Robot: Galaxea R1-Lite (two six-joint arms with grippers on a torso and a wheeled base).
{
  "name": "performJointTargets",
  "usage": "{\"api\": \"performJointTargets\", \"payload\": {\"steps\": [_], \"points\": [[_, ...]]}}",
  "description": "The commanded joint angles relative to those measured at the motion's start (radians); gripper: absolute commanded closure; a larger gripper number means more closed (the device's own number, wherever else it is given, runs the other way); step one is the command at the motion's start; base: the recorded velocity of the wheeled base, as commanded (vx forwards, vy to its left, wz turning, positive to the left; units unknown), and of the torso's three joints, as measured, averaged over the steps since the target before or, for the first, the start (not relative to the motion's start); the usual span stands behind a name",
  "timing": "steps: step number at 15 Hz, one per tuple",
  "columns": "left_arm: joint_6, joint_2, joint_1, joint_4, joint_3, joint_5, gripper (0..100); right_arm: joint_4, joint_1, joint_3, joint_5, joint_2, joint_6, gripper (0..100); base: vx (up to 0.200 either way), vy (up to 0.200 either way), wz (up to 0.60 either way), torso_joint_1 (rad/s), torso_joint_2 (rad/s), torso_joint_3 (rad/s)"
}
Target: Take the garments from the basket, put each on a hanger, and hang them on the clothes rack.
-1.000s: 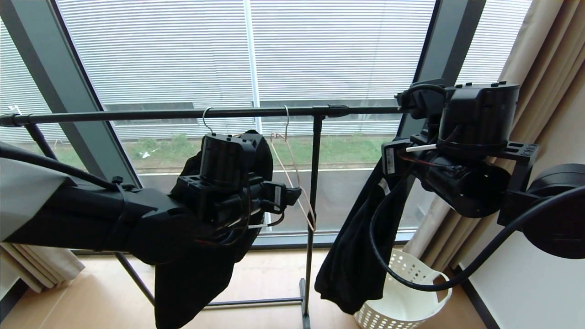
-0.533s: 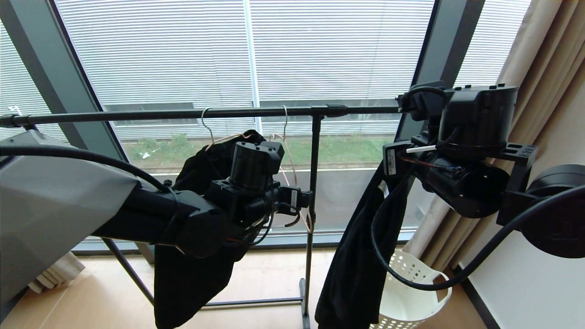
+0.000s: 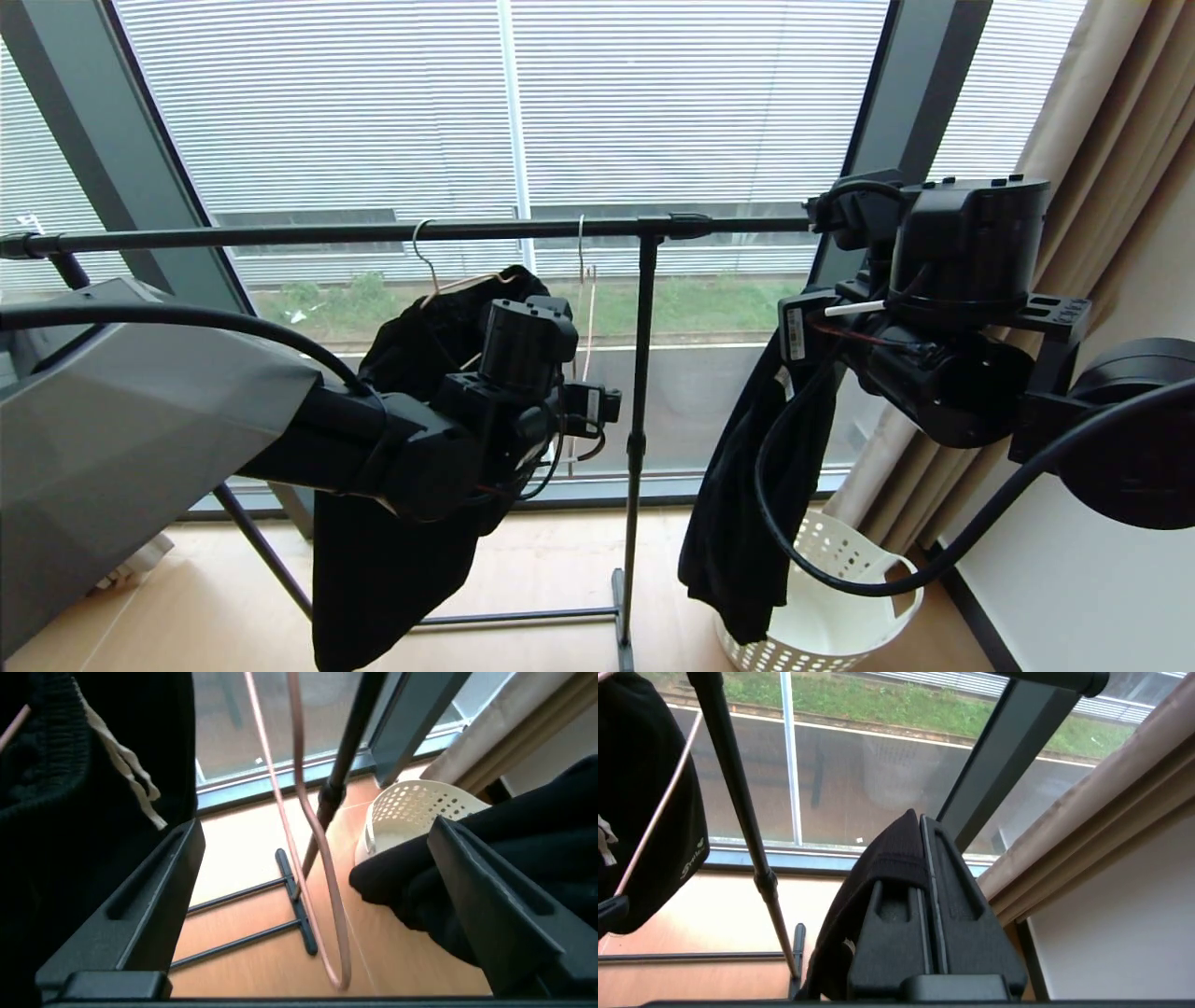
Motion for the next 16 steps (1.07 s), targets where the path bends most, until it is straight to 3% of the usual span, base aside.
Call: {"api": "performJointTargets", "payload": {"steps": [1, 16], "points": [[0.001, 0.013, 0.005, -0.001, -0.026, 0.005, 0, -0.001, 0.0, 0.002, 0.0, 0.002, 0.0, 100, 0.0, 0.0, 0.0, 0.0, 0.0, 0.0], [0.006, 0.034, 0.016, -0.001, -0.078, 0.005, 0, -0.001, 0.002, 0.006, 0.0, 0.002, -0.001, 100, 0.0, 0.0, 0.0, 0.0, 0.0, 0.0]]}}
